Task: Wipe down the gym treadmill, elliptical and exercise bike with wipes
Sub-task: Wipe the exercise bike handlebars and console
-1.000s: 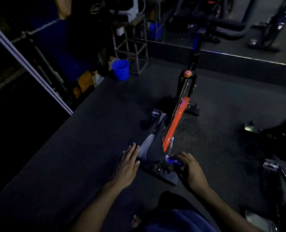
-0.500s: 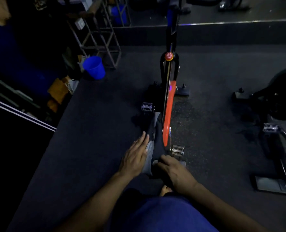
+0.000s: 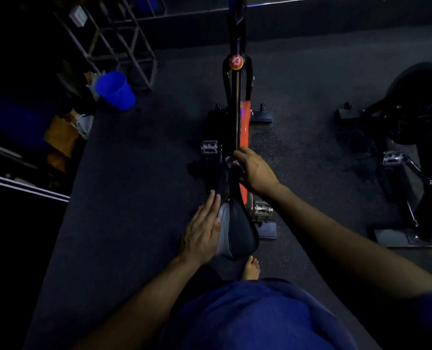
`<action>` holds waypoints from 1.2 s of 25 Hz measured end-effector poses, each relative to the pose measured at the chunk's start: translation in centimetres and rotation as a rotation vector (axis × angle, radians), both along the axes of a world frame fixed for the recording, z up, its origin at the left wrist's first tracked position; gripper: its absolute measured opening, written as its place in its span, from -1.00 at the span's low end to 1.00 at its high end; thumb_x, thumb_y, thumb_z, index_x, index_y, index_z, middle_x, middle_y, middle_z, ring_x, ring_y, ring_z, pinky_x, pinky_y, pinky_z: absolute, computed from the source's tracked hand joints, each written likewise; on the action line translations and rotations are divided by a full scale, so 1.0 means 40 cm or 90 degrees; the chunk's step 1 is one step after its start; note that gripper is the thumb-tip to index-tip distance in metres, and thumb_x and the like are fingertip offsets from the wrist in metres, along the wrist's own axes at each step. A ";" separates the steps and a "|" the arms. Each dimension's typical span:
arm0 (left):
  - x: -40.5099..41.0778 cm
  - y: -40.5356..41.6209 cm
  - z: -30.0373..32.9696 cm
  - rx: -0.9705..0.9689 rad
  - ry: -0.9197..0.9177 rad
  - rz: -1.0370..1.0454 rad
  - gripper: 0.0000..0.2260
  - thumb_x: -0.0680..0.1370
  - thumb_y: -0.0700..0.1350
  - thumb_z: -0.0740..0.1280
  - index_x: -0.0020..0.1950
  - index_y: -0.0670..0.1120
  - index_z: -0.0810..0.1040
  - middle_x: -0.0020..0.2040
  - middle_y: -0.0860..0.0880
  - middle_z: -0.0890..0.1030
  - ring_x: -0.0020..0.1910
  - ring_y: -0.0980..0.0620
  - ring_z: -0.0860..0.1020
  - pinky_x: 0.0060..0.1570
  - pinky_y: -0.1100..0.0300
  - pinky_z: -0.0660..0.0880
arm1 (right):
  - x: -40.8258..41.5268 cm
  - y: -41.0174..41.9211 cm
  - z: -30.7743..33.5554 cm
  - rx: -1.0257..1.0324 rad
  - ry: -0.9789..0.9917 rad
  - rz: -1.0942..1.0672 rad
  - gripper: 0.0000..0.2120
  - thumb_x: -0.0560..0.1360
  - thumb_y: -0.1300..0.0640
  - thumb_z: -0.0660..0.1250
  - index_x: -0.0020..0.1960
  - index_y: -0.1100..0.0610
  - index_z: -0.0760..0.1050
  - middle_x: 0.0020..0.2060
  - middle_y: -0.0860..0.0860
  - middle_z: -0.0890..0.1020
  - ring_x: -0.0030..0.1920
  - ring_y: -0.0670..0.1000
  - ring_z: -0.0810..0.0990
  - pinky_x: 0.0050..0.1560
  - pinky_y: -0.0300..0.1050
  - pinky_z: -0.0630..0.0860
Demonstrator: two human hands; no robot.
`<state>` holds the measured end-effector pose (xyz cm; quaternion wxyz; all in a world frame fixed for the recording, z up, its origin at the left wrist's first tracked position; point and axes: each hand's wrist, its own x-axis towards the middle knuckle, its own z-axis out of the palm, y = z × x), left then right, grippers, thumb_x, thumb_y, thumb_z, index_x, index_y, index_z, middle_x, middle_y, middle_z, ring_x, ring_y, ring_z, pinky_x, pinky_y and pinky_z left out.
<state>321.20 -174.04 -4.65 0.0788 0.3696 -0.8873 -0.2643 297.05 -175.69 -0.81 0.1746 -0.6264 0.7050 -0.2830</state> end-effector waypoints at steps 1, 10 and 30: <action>0.001 0.000 -0.001 0.005 0.000 -0.002 -0.51 0.72 0.10 -0.12 0.64 0.01 -0.03 0.67 0.09 -0.03 0.61 0.25 0.02 0.58 0.11 0.12 | -0.001 0.001 -0.001 -0.006 0.001 0.001 -0.87 0.52 0.24 0.38 0.05 0.13 0.49 -0.05 -0.01 0.43 -0.15 0.10 0.53 -0.24 -0.02 0.47; 0.005 0.004 0.000 0.014 0.016 0.001 -0.51 0.72 0.10 -0.11 0.64 0.04 -0.04 0.67 0.09 -0.01 0.62 0.17 0.09 0.56 0.21 0.07 | 0.160 0.319 -0.001 0.087 -0.018 0.182 -0.86 0.57 0.06 0.23 -0.01 0.13 0.48 -0.09 0.01 0.52 -0.20 -0.01 0.48 -0.21 -0.08 0.49; 0.007 0.001 0.001 0.035 0.048 0.011 -0.51 0.71 0.05 -0.12 0.64 -0.03 -0.02 0.66 0.07 0.03 0.61 0.23 0.04 0.56 0.01 0.20 | 0.050 0.041 -0.025 -0.031 -0.059 -0.064 -0.85 0.62 0.06 0.31 0.07 0.15 0.47 0.00 0.00 0.46 -0.10 -0.02 0.49 -0.16 -0.14 0.46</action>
